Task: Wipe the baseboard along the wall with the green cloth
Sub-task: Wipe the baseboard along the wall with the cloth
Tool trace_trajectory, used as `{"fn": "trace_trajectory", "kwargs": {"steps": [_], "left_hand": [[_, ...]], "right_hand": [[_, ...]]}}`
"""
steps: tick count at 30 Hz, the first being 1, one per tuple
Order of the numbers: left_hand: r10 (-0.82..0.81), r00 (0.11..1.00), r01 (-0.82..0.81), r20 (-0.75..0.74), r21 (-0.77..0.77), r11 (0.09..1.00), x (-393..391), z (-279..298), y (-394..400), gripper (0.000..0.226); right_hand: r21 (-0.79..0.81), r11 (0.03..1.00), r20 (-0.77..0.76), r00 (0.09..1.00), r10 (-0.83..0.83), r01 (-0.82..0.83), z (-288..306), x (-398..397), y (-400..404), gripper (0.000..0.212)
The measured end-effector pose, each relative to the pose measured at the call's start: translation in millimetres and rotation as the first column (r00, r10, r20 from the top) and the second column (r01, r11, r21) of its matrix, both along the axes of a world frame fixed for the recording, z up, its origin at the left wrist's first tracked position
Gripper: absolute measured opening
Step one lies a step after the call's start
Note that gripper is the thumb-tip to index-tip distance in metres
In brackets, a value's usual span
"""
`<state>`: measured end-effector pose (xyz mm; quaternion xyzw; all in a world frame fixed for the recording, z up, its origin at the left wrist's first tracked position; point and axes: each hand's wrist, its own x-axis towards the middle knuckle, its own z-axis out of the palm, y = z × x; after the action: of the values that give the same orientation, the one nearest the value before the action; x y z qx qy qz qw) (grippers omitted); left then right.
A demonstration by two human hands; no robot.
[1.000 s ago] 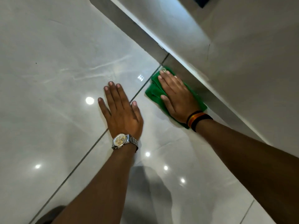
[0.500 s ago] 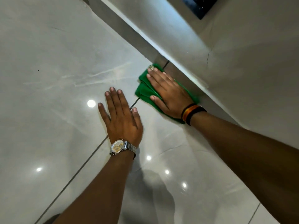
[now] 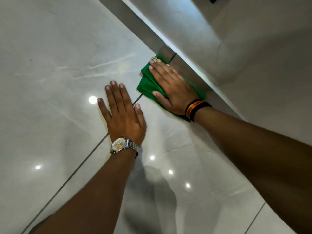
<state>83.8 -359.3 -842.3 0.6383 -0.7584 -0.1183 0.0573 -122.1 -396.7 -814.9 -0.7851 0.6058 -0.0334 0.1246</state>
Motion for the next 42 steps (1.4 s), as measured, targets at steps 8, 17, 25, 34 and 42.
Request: {"fn": "trace_trajectory", "kwargs": {"steps": [8, 17, 25, 34, 42], "left_hand": [[-0.09, 0.996, 0.09, -0.019, -0.001, 0.996, 19, 4, -29, 0.072], [-0.102, 0.995, 0.102, 0.011, 0.001, 0.995, 17, 3, -28, 0.072], [-0.113, 0.993, 0.113, -0.015, -0.015, 0.994, 19, -1, -29, 0.073], [-0.108, 0.994, 0.108, -0.005, -0.004, 0.994, 18, -3, -28, 0.073], [-0.113, 0.993, 0.113, -0.019, 0.003, 0.994, 18, 2, -28, 0.072]], "right_hand": [[0.121, 0.984, -0.016, 0.992, -0.127, 0.128, 10, -34, 91, 0.077], [0.024, 0.994, 0.116, 0.987, -0.112, 0.11, 9, 51, -77, 0.057], [0.083, 0.947, 0.157, 0.934, -0.321, 0.311, 13, 11, 37, 0.054], [0.096, 0.935, 0.122, 0.928, -0.351, 0.341, 10, 2, 58, 0.054], [0.102, 0.919, 0.069, 0.919, -0.389, 0.382, 13, 1, 73, 0.054]]}}
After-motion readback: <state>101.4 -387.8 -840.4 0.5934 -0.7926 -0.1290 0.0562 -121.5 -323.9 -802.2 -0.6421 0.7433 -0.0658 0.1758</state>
